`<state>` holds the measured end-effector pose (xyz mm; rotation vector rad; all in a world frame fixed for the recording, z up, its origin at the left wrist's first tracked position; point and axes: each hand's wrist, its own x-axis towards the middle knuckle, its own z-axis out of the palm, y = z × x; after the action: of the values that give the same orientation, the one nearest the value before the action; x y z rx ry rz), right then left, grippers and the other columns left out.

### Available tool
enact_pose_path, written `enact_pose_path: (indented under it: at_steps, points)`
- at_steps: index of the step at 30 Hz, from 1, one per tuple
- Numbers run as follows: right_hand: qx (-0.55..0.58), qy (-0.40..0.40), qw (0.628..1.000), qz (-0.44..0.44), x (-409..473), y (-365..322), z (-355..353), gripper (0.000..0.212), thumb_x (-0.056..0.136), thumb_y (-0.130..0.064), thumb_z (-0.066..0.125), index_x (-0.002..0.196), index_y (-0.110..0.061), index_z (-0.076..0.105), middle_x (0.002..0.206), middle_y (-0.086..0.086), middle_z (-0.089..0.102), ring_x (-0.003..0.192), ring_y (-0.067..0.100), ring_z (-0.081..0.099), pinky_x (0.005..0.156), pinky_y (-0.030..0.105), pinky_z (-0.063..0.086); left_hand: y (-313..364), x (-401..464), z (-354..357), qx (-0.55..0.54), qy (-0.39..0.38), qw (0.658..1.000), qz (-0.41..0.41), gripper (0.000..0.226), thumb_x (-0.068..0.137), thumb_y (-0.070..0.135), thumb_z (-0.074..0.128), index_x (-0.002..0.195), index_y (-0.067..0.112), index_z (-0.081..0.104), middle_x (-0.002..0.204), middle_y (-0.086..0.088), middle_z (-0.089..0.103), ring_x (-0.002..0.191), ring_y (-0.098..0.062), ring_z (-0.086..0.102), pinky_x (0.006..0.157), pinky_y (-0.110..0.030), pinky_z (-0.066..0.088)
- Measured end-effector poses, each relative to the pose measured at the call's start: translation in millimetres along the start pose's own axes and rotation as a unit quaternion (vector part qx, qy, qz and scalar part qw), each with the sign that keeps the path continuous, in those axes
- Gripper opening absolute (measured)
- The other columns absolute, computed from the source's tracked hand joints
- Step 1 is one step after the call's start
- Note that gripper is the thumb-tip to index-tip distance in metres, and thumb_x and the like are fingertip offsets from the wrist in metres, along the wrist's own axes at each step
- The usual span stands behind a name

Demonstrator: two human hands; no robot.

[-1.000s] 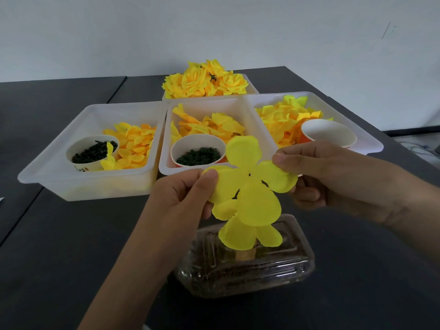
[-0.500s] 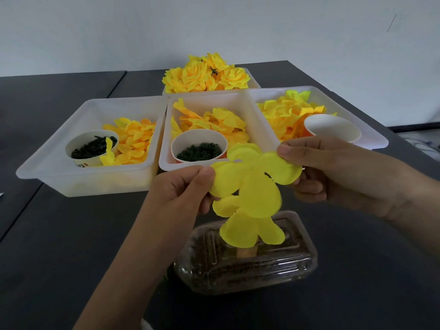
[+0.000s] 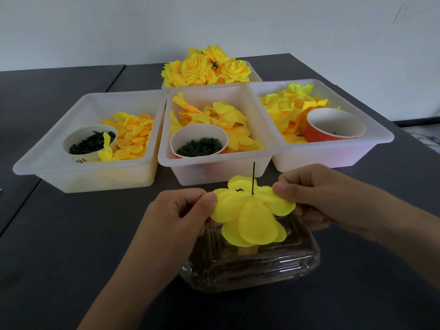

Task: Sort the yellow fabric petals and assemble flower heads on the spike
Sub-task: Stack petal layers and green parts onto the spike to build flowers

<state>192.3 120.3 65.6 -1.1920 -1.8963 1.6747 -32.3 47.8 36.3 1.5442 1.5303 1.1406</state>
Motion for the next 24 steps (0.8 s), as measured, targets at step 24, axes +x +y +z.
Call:
enact_pose_path:
  at_steps: [24]
  points:
    - [-0.122,0.011,0.992,0.033,7,15,0,0.034,0.087,-0.051,0.054,0.06,-0.03,0.056,0.053,-0.009,0.049,0.045,0.004,0.043,0.048,0.02,0.04,-11,-11,2,0.097,-0.012,0.995,-0.011,0.034,0.09,0.042,0.047,0.062,0.031,0.063,0.054,0.007,0.06,0.054,-0.007,0.057,0.056,-0.012,0.042]
